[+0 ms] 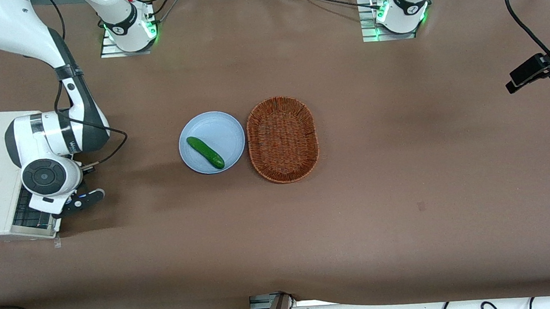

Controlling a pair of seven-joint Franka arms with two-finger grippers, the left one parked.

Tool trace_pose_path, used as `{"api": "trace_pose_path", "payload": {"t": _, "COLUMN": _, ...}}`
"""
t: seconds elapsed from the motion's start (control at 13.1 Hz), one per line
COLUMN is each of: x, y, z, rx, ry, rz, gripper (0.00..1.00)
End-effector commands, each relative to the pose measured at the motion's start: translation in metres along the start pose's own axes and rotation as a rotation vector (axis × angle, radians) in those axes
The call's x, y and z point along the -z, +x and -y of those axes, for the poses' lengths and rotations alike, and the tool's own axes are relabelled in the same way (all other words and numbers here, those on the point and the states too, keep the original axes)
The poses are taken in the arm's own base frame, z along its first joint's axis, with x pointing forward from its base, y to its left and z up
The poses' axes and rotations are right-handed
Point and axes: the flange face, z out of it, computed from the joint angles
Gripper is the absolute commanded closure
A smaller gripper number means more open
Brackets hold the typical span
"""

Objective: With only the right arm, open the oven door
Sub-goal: 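Pull the handle outward and down, swinging the oven door open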

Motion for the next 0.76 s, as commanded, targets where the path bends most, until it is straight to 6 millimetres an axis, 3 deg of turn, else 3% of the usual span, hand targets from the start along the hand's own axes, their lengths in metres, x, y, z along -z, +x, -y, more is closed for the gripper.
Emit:
{"api": "trace_pose_path", "payload": {"t": 0.0, "x": -0.078, "y": 0.015, "z": -0.029, "rx": -0.019, "ry": 0.007, "rz": 0.016, "gripper": 1.00}}
{"api": "trace_pose_path", "payload": {"t": 0.53, "x": -0.115, "y": 0.028, "z": -0.018, "rx": -0.036, "ry": 0.079, "rz": 0.008, "gripper": 1.00}}
{"api": "trace_pose_path", "payload": {"t": 0.69, "x": -0.116, "y": 0.029, "z": -0.015, "rx": -0.065, "ry": 0.131, "rz": 0.002, "gripper": 1.00}}
